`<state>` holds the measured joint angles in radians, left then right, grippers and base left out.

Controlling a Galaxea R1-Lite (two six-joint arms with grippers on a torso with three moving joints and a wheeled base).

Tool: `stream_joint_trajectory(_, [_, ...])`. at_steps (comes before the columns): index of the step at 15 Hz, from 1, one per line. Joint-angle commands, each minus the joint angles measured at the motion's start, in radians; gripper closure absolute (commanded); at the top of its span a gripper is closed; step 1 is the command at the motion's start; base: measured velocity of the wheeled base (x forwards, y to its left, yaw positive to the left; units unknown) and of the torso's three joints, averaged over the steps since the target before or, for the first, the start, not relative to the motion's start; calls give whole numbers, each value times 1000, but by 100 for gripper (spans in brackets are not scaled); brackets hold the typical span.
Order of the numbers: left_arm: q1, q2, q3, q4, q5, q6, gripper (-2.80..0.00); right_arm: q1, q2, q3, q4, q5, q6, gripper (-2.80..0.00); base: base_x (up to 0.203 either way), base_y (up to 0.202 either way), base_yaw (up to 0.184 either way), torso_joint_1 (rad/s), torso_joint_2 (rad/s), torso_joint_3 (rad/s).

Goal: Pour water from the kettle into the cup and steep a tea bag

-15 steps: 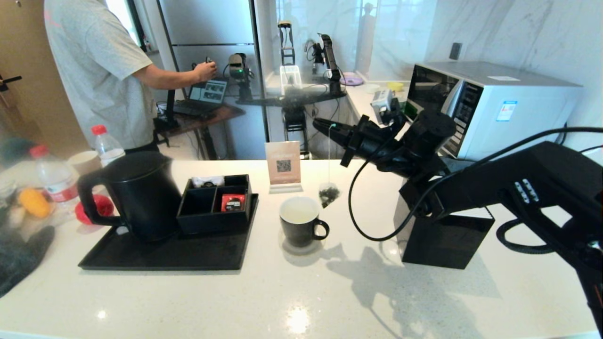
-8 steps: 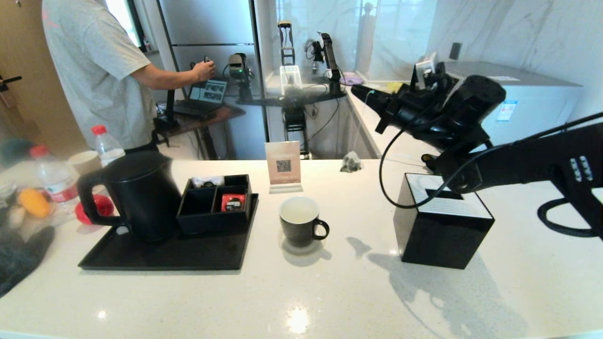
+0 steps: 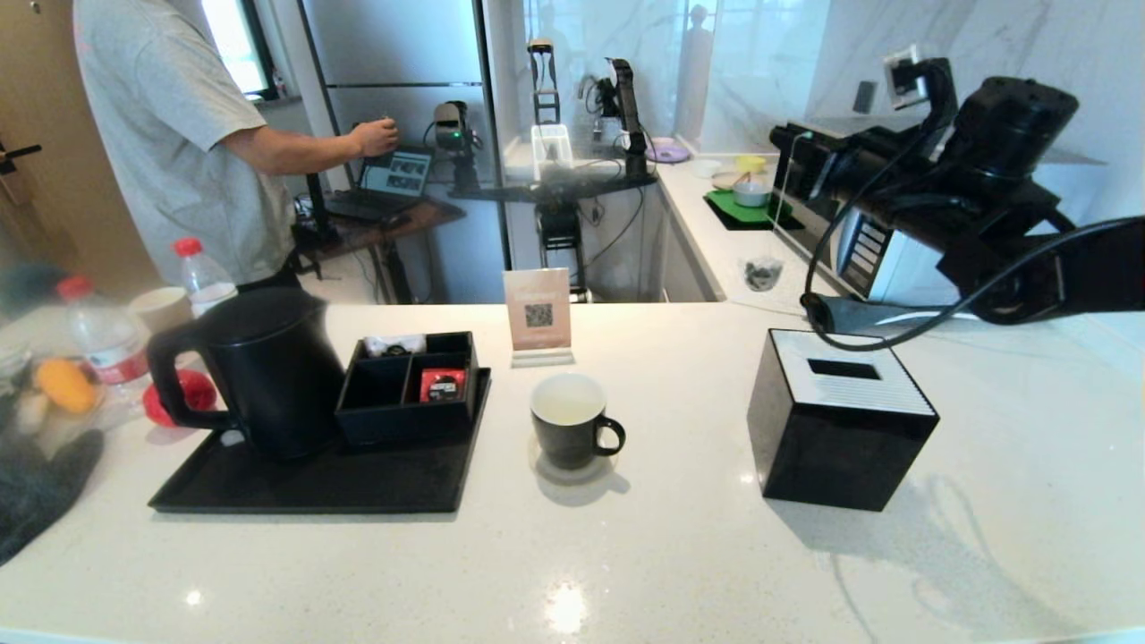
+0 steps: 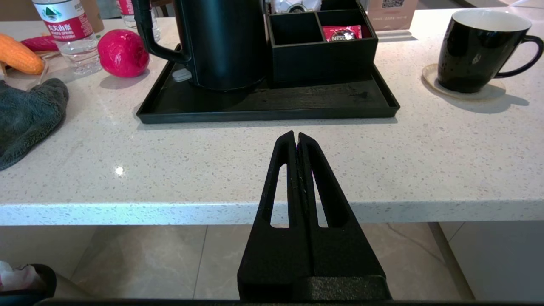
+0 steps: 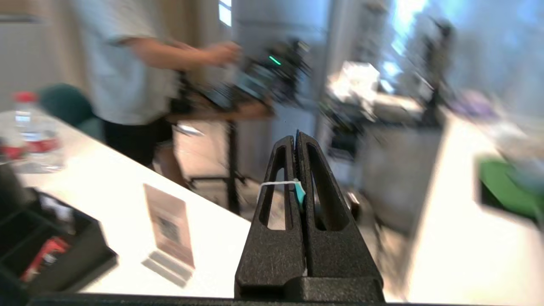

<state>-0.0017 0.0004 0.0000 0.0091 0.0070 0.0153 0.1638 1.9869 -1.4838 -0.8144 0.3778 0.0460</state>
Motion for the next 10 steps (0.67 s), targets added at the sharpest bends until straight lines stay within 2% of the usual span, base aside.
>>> stream_joint_trajectory(1, [0, 0, 0, 0, 1, 0, 0, -50, -101, 83, 37, -19, 0, 0, 0, 0, 0, 0, 0, 0])
stream_joint_trajectory(6, [0, 0, 0, 0, 1, 0, 0, -156, -241, 318, 35, -21, 2, 0, 0, 0, 0, 0, 0, 0])
stream_joint_trajectory(10, [0, 0, 0, 0, 1, 0, 0, -168, -310, 421, 29, -18, 3, 0, 0, 0, 0, 0, 0, 0])
